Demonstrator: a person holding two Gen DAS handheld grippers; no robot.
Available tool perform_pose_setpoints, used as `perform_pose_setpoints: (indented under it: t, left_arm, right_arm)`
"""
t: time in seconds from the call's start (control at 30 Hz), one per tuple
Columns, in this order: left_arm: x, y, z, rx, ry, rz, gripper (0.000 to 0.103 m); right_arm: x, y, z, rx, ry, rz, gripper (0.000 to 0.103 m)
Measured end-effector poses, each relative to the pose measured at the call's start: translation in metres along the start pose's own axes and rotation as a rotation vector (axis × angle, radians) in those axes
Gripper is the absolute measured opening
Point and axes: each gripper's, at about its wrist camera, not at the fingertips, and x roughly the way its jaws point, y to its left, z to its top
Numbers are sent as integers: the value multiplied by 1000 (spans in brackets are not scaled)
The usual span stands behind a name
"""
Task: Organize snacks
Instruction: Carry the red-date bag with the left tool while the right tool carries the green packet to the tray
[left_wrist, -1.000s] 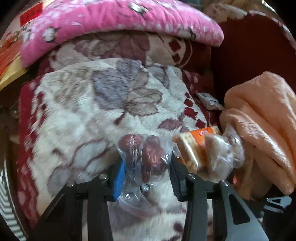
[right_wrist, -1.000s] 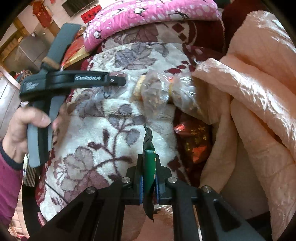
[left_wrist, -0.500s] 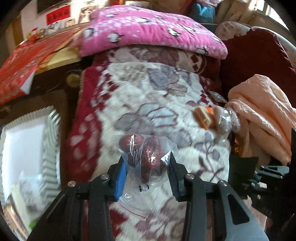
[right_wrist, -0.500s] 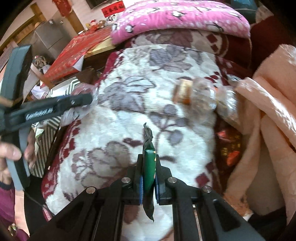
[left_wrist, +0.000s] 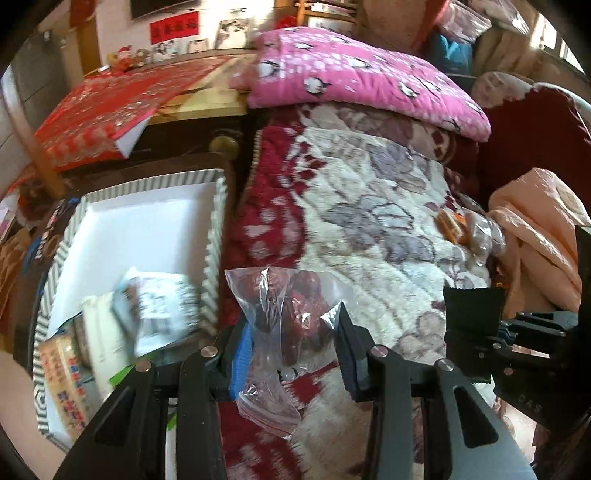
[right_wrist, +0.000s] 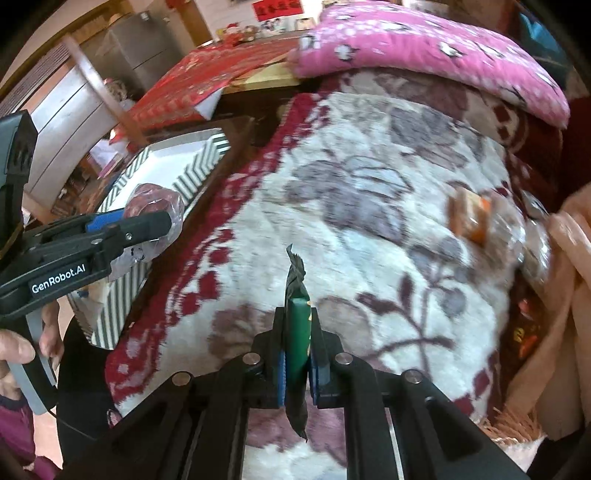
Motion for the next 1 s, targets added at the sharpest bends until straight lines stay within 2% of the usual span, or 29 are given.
perform_pose_setpoints:
  t: [0.6, 1.0]
  left_arm:
    - [-45, 93, -20, -139, -55, 121, 39]
    - [-53, 132, -33, -198, -48, 171, 39]
  right_arm:
    - [20, 98, 33, -217, 17, 55, 9]
    - [35, 139, 45, -303, 43, 78, 10]
